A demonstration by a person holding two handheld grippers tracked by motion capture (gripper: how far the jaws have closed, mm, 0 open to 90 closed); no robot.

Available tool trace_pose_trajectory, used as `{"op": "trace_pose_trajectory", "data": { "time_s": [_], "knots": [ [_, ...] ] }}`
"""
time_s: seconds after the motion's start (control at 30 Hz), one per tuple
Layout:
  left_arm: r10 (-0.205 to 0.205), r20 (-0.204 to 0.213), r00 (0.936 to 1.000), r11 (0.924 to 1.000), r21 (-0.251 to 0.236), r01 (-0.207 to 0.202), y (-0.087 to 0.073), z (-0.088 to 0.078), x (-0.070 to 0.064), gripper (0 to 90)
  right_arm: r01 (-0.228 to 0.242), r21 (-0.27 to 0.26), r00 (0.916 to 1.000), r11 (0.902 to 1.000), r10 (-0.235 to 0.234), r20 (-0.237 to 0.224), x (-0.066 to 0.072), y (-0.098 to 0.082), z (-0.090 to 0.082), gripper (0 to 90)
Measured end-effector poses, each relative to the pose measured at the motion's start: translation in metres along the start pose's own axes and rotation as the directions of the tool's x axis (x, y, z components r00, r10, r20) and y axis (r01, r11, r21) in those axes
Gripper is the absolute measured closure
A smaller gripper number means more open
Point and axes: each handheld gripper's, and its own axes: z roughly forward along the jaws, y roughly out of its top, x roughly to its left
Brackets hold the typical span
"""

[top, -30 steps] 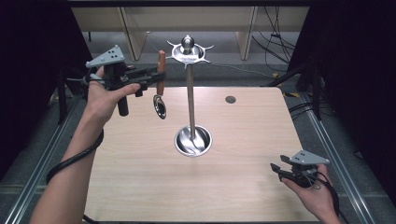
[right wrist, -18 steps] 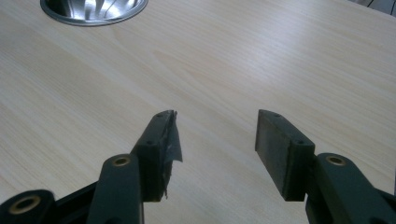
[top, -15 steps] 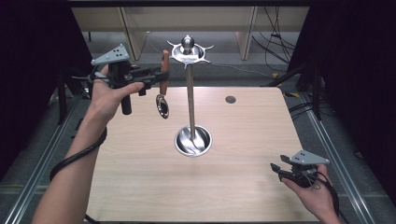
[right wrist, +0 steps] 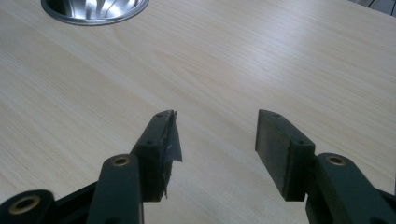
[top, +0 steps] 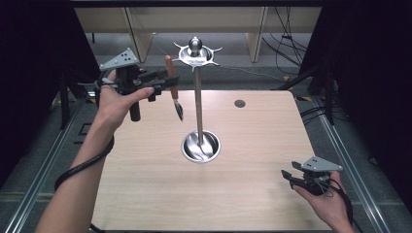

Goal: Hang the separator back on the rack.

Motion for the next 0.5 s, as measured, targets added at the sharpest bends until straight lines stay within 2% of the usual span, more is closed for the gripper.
{"op": "trace_pose_trajectory", "data": {
  "time_s": [0.03, 0.07, 0.13, 0.17, 0.2, 0.23, 0.3, 0.37, 0.43, 0.5],
  "knots": [
    [-0.002, -0.025, 0.9997, 1.0000, -0.001, 0.002, -0.002, -0.002, -0.002, 54.1, 0.000, 0.000, 1.0000, 1.0000, 0.000, 0.000, 0.000, 0.000, 0.000, 48.4],
    [0.007, -0.047, 0.9989, 1.0000, 0.001, -0.007, -0.004, -0.004, -0.003, 51.3, 0.019, -0.004, 0.9998, 0.9998, -0.019, 0.001, -0.001, 0.000, 0.000, 48.4],
    [0.024, -0.106, 0.9940, 0.9997, 0.002, -0.024, -0.008, -0.010, -0.008, 44.6, 0.001, -0.001, 1.0000, 1.0000, -0.001, 0.002, 0.000, 0.000, 0.000, 48.3],
    [0.037, -0.153, 0.9875, 0.9993, -0.004, -0.038, -0.012, -0.014, -0.012, 37.3, 0.002, 0.000, 1.0000, 1.0000, -0.002, 0.004, 0.000, 0.000, -0.001, 48.3],
    [0.050, -0.196, 0.9794, 0.9984, -0.015, -0.054, -0.018, -0.020, -0.016, 37.3, 0.002, 0.000, 1.0000, 1.0000, -0.002, 0.004, 0.000, 0.000, -0.001, 48.3],
    [0.044, -0.231, 0.9719, 0.9981, -0.032, -0.053, -0.025, -0.027, -0.020, 35.2, -0.019, 0.007, 0.9998, 0.9998, 0.019, -0.005, 0.001, 0.000, -0.001, 48.2],
    [0.022, -0.290, 0.9567, 0.9986, -0.040, -0.035, -0.048, -0.040, -0.029, 34.2, 0.019, -0.008, 0.9998, 0.9998, -0.019, 0.005, -0.001, 0.001, -0.002, 48.1],
    [0.009, -0.348, 0.9375, 0.9998, -0.013, -0.015, -0.082, -0.053, -0.040, 34.2, 0.017, -0.008, 0.9998, 0.9998, -0.017, 0.005, -0.002, 0.000, -0.002, 48.1],
    [-0.017, -0.389, 0.9213, 0.9989, 0.033, 0.033, -0.121, -0.066, -0.052, 34.5, 0.018, -0.009, 0.9998, 0.9998, -0.018, 0.004, -0.002, 0.000, -0.002, 48.0],
    [-0.049, -0.425, 0.9038, 0.9954, 0.054, 0.080, -0.157, -0.078, -0.063, 35.1, 0.013, -0.008, 0.9999, 0.9999, -0.013, 0.002, -0.002, 0.000, -0.002, 48.0]
  ]
}}
